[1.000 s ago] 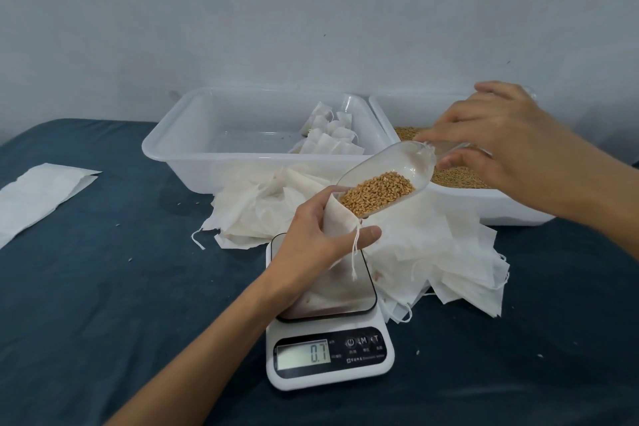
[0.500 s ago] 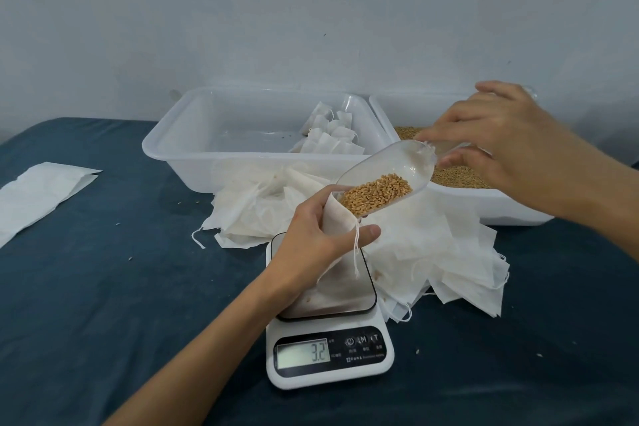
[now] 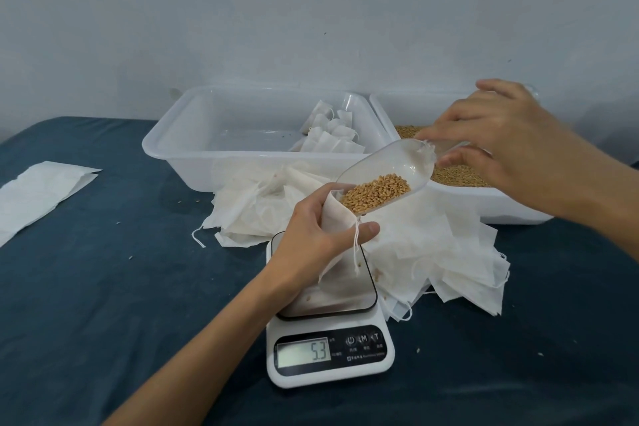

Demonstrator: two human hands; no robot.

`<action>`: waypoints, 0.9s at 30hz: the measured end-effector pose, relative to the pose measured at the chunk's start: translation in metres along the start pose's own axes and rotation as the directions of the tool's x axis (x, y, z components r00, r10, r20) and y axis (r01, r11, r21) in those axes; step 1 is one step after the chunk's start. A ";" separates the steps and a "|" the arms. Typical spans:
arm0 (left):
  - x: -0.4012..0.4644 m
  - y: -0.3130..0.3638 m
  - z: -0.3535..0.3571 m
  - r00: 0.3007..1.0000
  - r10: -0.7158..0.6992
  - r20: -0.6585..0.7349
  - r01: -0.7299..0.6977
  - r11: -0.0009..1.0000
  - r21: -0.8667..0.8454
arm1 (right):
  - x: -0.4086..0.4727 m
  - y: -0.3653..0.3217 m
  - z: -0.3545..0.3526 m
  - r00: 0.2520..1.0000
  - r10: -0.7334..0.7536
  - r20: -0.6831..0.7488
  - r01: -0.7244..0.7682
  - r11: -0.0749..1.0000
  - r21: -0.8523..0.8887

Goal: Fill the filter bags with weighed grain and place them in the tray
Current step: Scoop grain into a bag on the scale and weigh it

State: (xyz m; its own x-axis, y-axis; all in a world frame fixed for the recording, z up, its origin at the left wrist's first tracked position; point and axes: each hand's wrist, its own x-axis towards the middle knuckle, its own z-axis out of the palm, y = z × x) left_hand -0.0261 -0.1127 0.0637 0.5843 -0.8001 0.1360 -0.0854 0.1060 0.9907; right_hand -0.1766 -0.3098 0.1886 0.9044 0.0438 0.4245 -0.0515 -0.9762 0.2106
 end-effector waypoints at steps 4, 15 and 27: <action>0.000 0.001 0.001 1.000 -0.002 -0.009 0.002 1.000 0.007 | 0.000 0.000 0.000 1.000 -0.012 -0.004 0.012 1.000 -0.016; -0.001 0.002 0.000 1.000 -0.009 0.002 0.009 1.000 -0.016 | 0.000 -0.002 -0.001 1.000 0.006 0.000 -0.006 1.000 -0.004; 0.000 0.001 0.000 1.000 0.010 0.016 -0.009 0.999 -0.046 | -0.001 -0.004 -0.002 1.000 0.020 -0.002 -0.020 1.000 0.016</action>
State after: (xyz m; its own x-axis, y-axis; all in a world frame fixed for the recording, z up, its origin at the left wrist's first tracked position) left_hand -0.0263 -0.1126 0.0644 0.5703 -0.8084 0.1457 -0.0538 0.1402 0.9887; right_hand -0.1782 -0.3050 0.1890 0.9024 0.0242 0.4302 -0.0632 -0.9802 0.1876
